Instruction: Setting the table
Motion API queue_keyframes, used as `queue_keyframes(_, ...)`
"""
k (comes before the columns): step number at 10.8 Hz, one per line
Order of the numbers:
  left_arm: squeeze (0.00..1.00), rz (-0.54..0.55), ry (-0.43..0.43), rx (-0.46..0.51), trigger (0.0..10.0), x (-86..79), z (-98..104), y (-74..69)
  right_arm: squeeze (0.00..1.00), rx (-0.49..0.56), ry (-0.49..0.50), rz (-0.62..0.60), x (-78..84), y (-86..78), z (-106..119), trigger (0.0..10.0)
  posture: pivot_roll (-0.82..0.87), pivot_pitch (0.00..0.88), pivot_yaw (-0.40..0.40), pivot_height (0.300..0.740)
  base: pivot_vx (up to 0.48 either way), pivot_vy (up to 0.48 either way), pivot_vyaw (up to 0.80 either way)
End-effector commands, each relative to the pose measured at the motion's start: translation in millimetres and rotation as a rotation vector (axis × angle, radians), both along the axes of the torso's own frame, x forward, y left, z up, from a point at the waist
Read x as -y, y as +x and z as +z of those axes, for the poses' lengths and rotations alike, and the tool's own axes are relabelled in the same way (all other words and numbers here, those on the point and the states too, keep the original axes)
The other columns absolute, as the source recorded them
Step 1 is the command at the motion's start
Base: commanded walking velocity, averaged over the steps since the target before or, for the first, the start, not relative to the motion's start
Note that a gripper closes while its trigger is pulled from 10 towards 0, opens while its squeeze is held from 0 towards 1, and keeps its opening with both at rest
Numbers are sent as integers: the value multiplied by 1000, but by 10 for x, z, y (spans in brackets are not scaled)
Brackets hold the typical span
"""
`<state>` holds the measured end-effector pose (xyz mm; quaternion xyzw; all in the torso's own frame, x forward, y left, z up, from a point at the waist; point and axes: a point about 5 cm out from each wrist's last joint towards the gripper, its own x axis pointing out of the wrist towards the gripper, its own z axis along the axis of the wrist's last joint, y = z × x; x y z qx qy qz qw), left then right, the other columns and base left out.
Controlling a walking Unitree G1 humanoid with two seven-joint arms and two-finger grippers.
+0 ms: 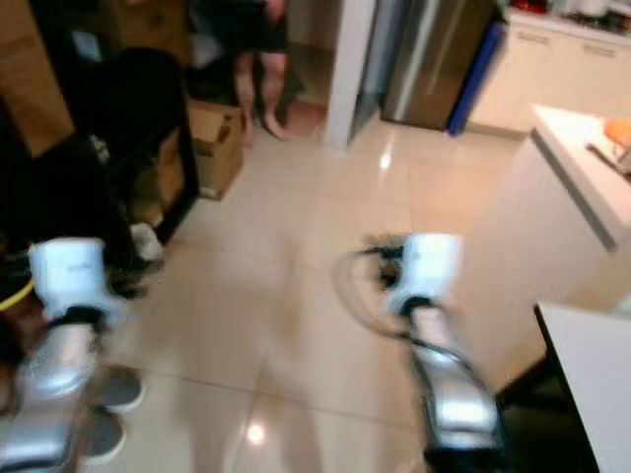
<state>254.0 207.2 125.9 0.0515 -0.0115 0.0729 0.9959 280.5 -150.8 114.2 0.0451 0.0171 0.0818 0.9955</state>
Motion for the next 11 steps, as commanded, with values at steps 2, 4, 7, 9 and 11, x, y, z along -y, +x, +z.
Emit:
queue_keyframes(2,0,-22,-40,-10,10000,111,3,50,0,3,-19,-65,207,-14,17,10000,65,0,-53,740,324,0,0)
queue_keyframes(4,0,-25,-33,-25,10000,112,-5,24,0,0,-21,-59,178,-16,8,10000,65,0,-51,740,266,0,0)
queue_keyframes(7,0,-28,-32,-39,10000,115,-18,4,0,-8,-29,-65,221,-67,-6,10000,55,0,-40,740,262,0,0)
queue_keyframes(9,0,-40,-25,-45,10000,127,-16,1,0,-15,-27,-63,203,-94,-16,10000,53,0,-40,740,266,0,0)
queue_keyframes(11,0,-44,-8,-41,10000,123,7,-9,0,-25,-13,-63,197,-88,-34,10000,69,0,-45,740,264,0,0)
